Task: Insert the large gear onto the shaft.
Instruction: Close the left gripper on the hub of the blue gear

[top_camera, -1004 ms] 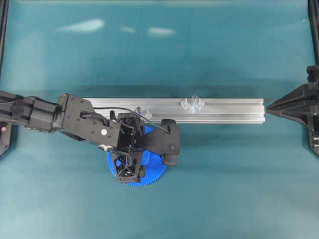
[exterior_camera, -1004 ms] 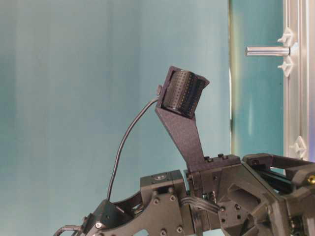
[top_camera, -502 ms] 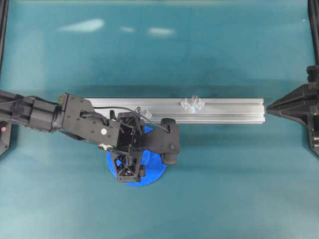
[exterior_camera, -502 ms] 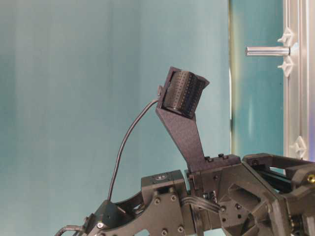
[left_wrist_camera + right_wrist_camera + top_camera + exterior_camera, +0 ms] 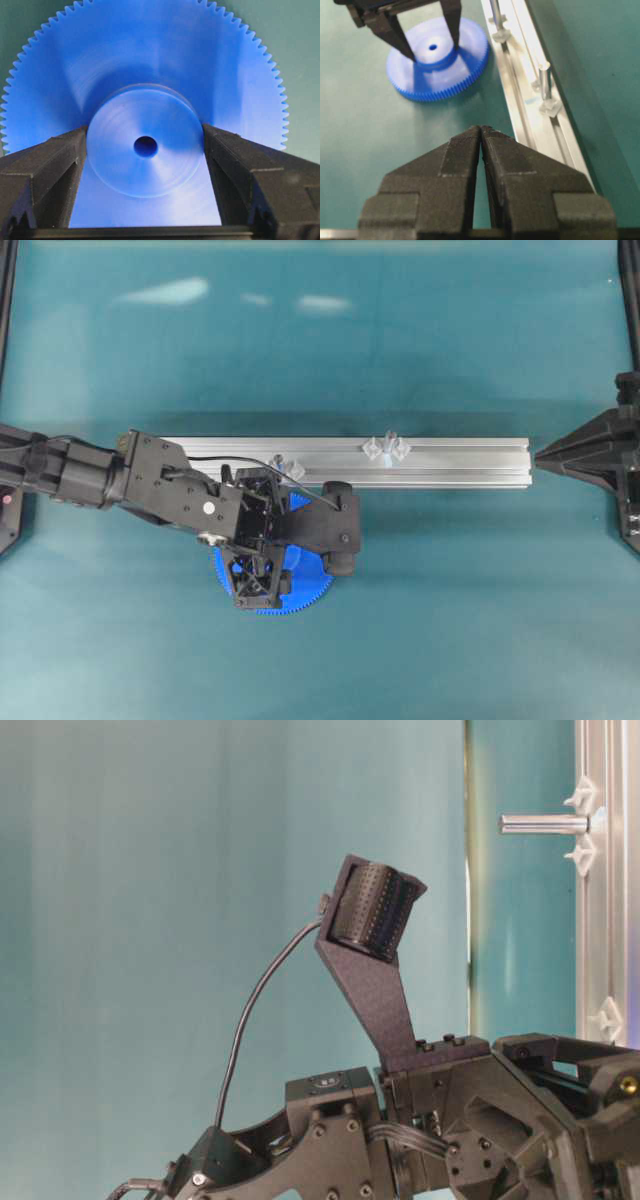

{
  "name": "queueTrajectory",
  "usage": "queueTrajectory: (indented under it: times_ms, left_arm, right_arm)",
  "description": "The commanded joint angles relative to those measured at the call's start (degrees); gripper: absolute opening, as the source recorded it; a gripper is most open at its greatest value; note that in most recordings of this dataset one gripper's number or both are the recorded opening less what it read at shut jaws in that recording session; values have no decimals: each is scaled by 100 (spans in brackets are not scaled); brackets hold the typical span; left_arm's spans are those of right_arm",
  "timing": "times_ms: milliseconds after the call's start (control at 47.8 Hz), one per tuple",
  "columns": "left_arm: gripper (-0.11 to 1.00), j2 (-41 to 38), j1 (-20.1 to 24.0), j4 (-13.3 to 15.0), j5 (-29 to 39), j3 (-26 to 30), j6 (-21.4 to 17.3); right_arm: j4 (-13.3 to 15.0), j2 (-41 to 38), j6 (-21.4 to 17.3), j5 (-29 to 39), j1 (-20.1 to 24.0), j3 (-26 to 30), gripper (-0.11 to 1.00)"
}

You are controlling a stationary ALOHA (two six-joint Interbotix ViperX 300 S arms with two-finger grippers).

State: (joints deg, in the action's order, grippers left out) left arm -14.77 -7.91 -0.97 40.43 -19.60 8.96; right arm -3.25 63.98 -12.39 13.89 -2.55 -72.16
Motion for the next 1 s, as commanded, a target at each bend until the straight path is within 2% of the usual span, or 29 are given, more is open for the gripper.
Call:
queueTrajectory:
  times_ms: [0,460,690,983]
  left_arm:
    - [77,44,44,-9,26,-9,-9]
    - [77,79,44,-9,62,44,-35]
    - [77,158,44,-9,527,264,-26]
    - [77,448,44,-9,765,571,-26]
  right_arm:
    - [9,-35,-62,-26,-18,53,15]
    - [9,-26,-62,-44,-9,62,15]
    - [9,-35,-62,-53,-18,62,15]
    - [9,-26,-62,-26,-18,97,15]
